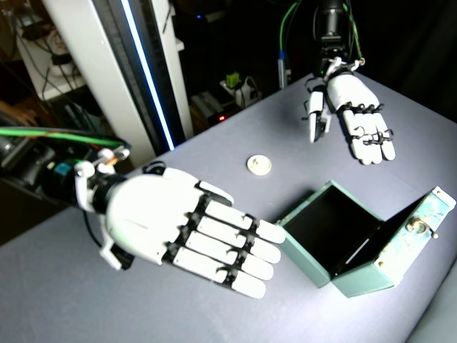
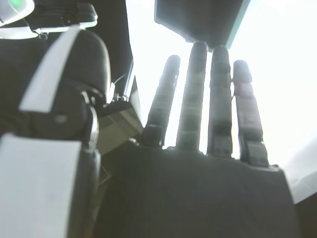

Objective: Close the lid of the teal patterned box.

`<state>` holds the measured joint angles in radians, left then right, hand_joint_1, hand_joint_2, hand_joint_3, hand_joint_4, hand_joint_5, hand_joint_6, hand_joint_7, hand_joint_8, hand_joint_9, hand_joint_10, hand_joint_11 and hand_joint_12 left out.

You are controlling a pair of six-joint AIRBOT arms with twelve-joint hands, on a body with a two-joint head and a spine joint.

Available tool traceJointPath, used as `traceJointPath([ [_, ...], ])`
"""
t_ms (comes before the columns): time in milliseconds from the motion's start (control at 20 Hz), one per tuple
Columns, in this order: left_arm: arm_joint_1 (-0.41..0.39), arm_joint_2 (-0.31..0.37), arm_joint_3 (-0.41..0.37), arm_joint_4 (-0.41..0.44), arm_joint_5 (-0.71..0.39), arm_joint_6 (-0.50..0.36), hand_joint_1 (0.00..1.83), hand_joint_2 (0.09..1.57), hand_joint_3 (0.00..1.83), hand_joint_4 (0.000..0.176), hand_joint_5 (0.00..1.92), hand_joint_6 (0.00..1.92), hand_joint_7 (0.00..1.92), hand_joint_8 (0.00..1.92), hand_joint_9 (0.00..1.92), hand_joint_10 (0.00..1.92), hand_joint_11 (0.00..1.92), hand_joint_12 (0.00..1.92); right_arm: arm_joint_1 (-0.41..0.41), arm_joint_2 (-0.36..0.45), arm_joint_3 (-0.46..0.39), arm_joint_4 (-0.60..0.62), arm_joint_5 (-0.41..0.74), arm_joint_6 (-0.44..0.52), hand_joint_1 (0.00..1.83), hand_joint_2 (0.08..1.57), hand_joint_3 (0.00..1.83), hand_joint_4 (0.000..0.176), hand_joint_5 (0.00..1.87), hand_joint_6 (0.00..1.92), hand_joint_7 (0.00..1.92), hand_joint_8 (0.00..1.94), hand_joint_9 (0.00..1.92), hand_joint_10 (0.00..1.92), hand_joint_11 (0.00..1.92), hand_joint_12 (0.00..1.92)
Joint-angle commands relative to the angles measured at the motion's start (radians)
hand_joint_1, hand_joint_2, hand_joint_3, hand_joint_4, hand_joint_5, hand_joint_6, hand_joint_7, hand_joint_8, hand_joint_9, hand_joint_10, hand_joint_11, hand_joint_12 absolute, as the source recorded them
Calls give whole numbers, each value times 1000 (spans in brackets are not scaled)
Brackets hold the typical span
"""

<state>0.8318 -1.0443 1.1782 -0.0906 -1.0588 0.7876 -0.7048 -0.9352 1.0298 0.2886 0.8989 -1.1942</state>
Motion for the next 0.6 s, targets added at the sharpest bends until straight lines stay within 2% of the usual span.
traceJointPath([
  [0,-10,1,5,-8,-103,5,338,1363,19,26,0,0,0,0,0,0,0,4,12,8,0,-11,122,3,603,1417,15,0,53,25,21,7,0,0,0,735],
  [50,-13,1,6,-11,-99,7,335,1370,18,30,0,0,0,0,0,0,0,0,12,8,1,-10,121,3,609,1422,5,0,58,14,22,3,0,0,0,679],
  [100,-15,1,7,-13,-96,7,314,1368,13,46,0,0,0,0,0,0,0,0,12,8,4,-10,121,3,553,1431,1,0,65,8,37,3,3,1,0,737],
  [150,-19,1,10,-14,-90,6,330,1364,8,37,0,0,0,0,0,0,0,0,18,8,9,-10,121,3,475,1440,0,0,55,2,24,0,0,0,0,656],
  [200,-26,-3,14,-11,-78,7,330,1363,6,24,0,0,0,0,0,0,0,0,38,4,16,-10,118,3,329,1431,0,0,41,0,4,0,0,0,0,485],
  [250,-34,-7,18,-7,-66,7,346,1358,3,21,0,0,0,0,0,0,0,0,56,-2,27,-11,108,3,291,1419,0,0,53,4,0,0,0,0,0,577],
  [300,-43,-15,24,0,-53,7,340,1367,6,10,0,0,0,0,0,0,0,0,74,-8,38,-12,98,3,312,1424,0,0,61,4,0,0,0,0,0,724],
  [350,-57,-27,32,9,-35,7,341,1371,7,0,0,0,0,0,0,0,0,0,97,-18,54,-12,78,3,328,1424,0,0,54,1,0,0,0,0,0,765],
  [400,-66,-34,38,15,-21,6,324,1365,4,0,0,0,0,0,0,0,0,0,112,-27,67,-12,62,3,319,1424,0,0,44,2,0,0,9,5,0,902],
  [450,-77,-43,46,26,-4,6,320,1367,5,0,0,0,0,0,0,0,0,0,140,-45,91,-13,30,3,308,1428,1,0,30,0,0,0,4,2,0,923],
  [500,-86,-47,49,33,7,6,317,1362,2,0,0,0,0,0,0,0,0,0,171,-61,112,-21,-16,-6,286,1436,1,0,5,0,0,0,0,0,0,848],
  [550,-92,-49,51,38,16,6,243,1366,4,0,0,0,0,0,0,0,0,0,211,-81,132,-22,-65,-43,302,1444,0,0,0,0,0,0,27,12,0,933],
])
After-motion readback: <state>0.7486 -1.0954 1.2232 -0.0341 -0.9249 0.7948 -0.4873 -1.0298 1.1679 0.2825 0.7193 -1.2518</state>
